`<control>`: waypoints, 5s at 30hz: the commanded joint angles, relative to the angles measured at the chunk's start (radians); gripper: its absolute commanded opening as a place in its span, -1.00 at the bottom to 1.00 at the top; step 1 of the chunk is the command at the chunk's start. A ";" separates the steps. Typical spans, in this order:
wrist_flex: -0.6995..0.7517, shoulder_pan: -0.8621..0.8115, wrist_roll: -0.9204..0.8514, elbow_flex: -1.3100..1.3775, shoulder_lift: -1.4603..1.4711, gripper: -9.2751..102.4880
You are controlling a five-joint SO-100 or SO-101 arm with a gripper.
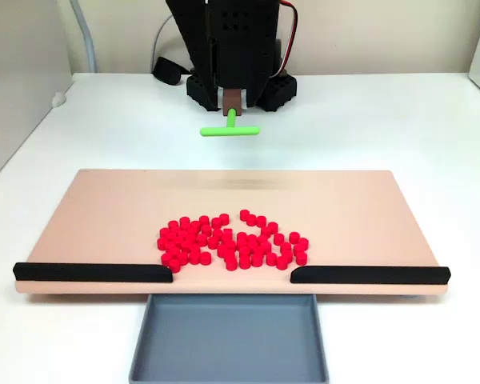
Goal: Gather the bottom side granules
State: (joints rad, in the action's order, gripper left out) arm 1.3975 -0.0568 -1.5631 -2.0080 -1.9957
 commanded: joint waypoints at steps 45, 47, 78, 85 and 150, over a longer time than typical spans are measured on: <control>-0.006 0.014 -0.086 0.009 0.028 -0.84; -0.006 0.014 -0.086 0.014 0.032 -0.84; -0.006 -0.011 -0.060 0.008 0.057 -0.84; -0.018 -0.002 -0.034 0.006 0.075 -0.84; -0.331 0.003 -0.012 -0.202 0.153 -0.84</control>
State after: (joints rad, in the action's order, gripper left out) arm 1.0784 -0.0445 -1.5723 -2.2227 -1.8484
